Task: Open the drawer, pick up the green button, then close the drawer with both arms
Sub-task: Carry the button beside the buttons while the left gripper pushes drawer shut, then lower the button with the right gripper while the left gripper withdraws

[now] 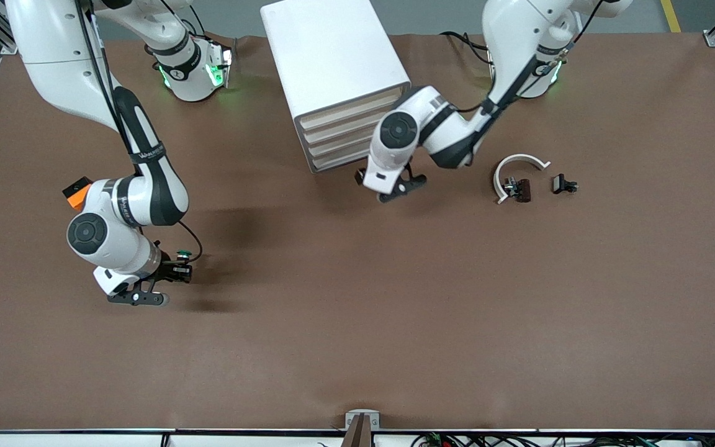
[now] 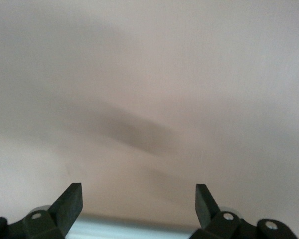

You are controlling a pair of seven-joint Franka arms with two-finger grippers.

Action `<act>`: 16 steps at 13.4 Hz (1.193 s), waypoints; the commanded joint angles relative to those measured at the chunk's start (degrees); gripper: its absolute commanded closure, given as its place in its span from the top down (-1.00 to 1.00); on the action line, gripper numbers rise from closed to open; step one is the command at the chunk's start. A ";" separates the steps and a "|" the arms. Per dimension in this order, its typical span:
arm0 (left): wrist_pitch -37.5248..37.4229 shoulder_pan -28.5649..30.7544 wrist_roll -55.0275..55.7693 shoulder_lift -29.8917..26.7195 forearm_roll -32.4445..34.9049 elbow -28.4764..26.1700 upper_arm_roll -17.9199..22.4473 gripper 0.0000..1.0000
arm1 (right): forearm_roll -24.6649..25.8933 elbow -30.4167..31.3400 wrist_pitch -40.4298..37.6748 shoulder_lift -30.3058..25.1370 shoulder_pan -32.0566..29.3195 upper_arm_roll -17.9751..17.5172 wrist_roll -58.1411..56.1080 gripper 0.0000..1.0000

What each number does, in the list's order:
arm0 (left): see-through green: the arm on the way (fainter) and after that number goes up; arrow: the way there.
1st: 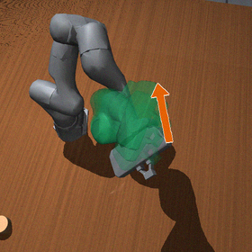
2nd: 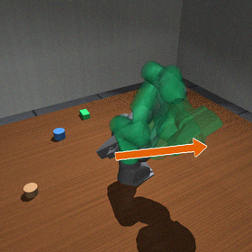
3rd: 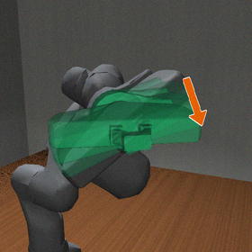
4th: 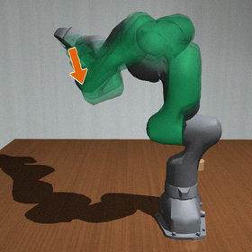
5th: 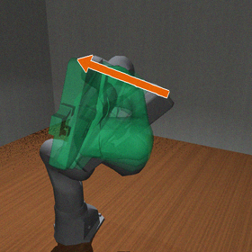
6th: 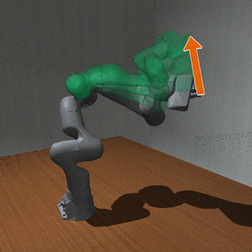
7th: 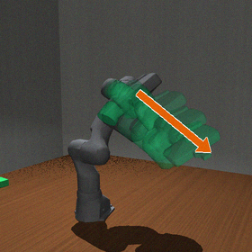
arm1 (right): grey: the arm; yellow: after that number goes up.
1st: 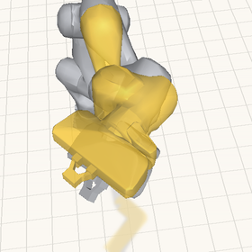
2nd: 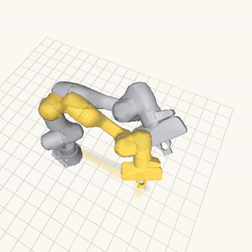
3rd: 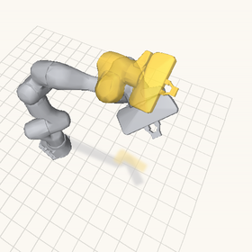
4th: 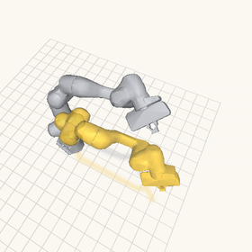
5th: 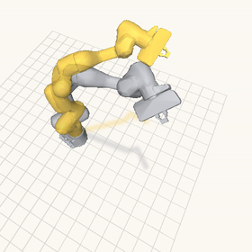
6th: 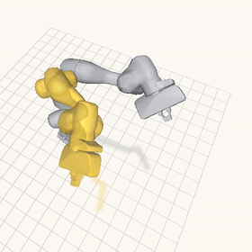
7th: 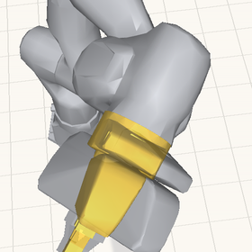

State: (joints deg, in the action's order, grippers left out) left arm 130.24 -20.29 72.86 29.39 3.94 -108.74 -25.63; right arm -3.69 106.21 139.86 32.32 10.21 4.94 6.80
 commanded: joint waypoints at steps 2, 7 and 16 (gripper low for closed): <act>-2.18 7.87 -0.08 -3.54 5.98 2.83 -0.03 1.00 | -0.27 1.54 1.38 0.11 -0.98 -0.89 -0.30 -1.00; -2.44 19.82 -8.49 -5.31 22.24 6.07 -0.47 1.00 | -0.27 1.63 1.47 0.64 -1.68 -0.89 -0.65 -1.00; -22.72 25.64 -31.16 -11.11 21.72 20.92 -0.38 1.00 | -0.18 3.56 4.54 0.73 -1.77 -0.89 -1.00 -1.00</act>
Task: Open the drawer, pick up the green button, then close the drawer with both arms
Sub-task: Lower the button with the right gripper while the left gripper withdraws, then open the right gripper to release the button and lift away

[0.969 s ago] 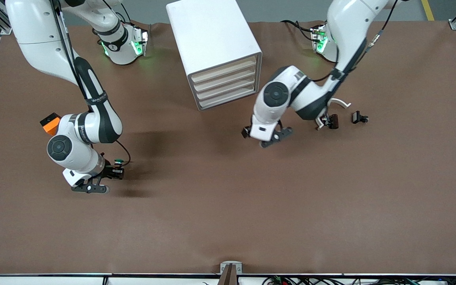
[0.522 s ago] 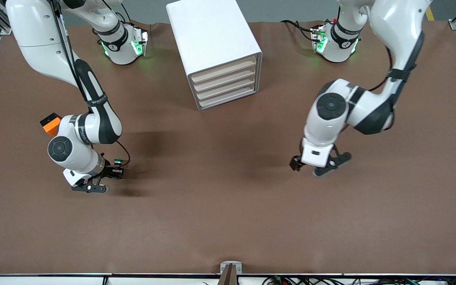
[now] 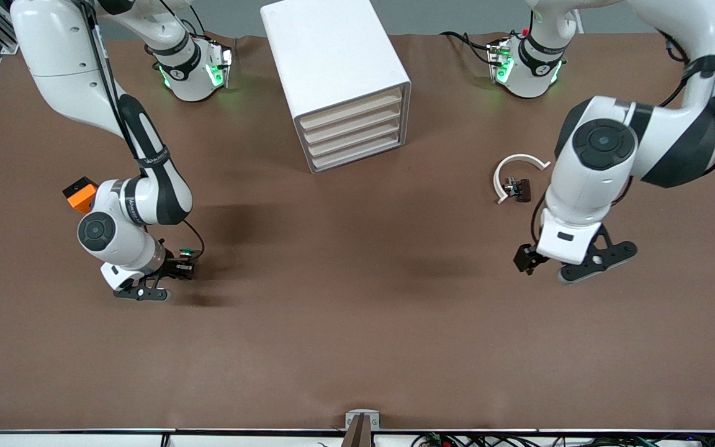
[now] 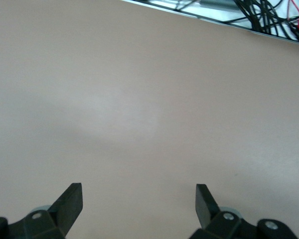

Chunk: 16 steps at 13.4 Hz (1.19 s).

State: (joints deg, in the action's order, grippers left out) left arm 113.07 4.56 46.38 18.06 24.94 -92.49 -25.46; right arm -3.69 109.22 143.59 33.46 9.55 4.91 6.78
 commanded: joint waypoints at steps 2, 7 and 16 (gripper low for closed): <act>-7.59 1.41 -9.01 -0.30 -1.64 7.22 -0.47 1.00 | -0.18 0.38 0.82 -0.42 -1.20 -0.86 -0.98 -1.00; -11.63 6.42 -18.94 -4.78 -9.82 8.99 -0.64 1.00 | -0.18 0.38 1.08 -0.42 -1.28 -0.86 -0.98 0.98; -20.52 10.49 -35.37 -16.28 -23.69 6.03 6.09 1.00 | -0.18 -0.67 -2.33 -3.83 -2.77 -0.78 -6.33 1.00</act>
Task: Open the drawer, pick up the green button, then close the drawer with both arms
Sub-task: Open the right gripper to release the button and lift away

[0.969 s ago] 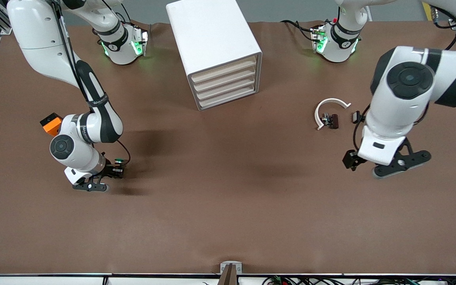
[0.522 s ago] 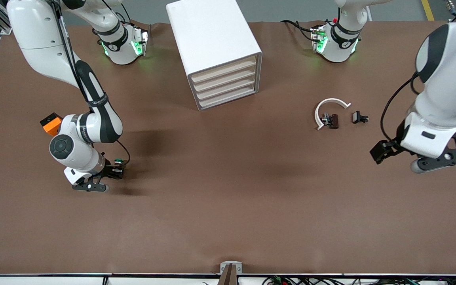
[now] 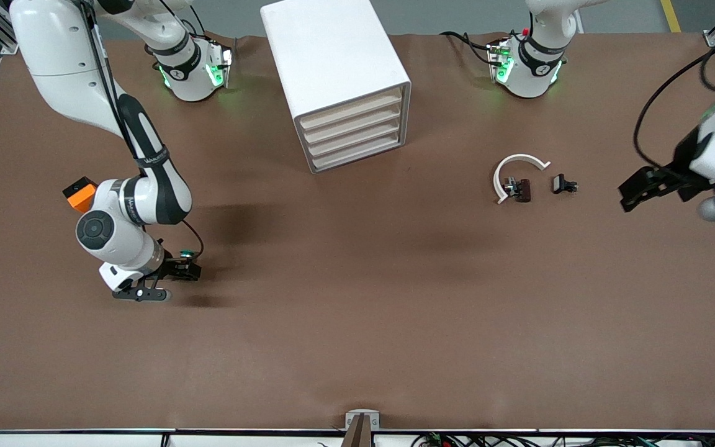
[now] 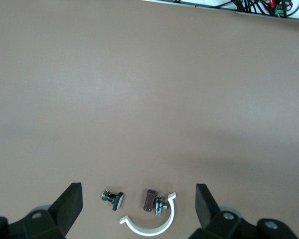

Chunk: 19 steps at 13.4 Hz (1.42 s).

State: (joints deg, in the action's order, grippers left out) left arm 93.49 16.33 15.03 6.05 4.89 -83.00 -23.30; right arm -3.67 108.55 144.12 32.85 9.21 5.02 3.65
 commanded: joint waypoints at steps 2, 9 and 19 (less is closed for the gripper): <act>-2.42 -7.42 -5.00 -7.44 -4.71 -5.76 11.04 1.00 | -0.19 -2.28 -10.23 -6.12 -2.45 -0.80 -3.56 1.00; -4.20 -19.66 -5.36 -18.07 -4.71 -15.16 20.30 1.00 | 3.23 -19.75 -41.33 -12.28 -2.71 0.34 -3.03 1.00; -4.45 -20.37 -5.01 -16.43 -4.19 -14.30 20.84 1.00 | 4.38 -35.69 -56.23 -15.87 -4.12 1.57 -5.56 1.00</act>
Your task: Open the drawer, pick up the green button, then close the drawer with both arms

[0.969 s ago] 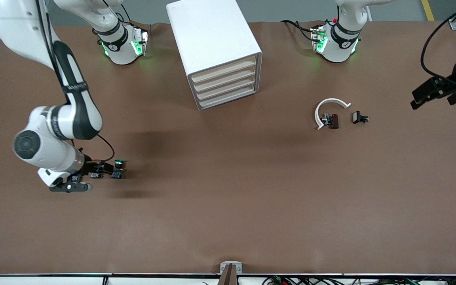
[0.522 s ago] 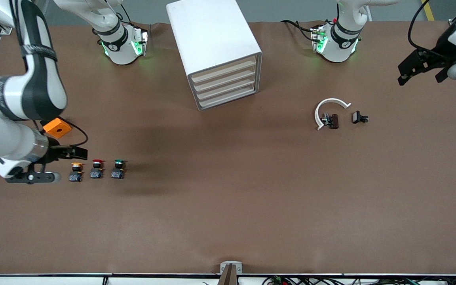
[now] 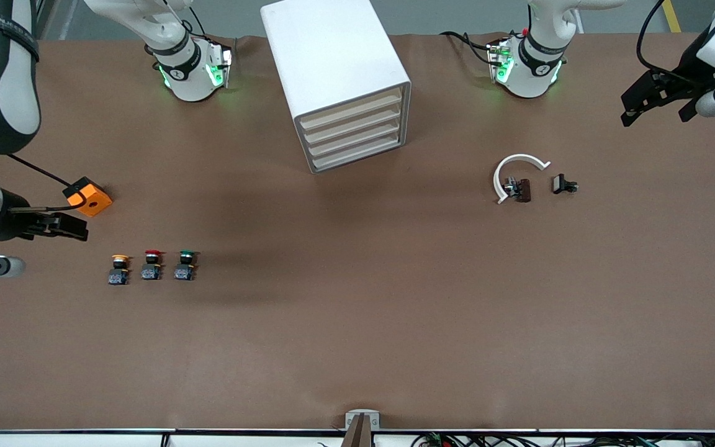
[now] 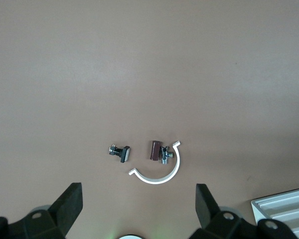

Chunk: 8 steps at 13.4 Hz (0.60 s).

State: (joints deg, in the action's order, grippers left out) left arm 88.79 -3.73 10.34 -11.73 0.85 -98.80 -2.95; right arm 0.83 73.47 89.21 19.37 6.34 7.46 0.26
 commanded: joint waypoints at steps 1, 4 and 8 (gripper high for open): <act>0.25 -0.23 -0.32 1.97 0.03 2.02 0.49 1.00 | -0.21 -0.44 -3.14 -3.71 -1.42 -0.87 -4.89 1.00; 0.25 -0.23 -0.32 4.25 0.47 4.48 0.49 1.00 | -1.44 -0.17 -8.33 -6.79 -2.46 -0.61 -6.24 1.00; 0.25 -0.14 -0.23 6.37 0.65 6.42 0.49 1.00 | -1.53 0.00 -11.50 -10.05 -5.89 -0.61 -9.05 1.00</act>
State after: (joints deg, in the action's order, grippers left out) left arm 89.42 -3.70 10.34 -6.76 0.88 -94.71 -2.78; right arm 0.34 72.47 78.79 11.36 2.95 7.50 -7.24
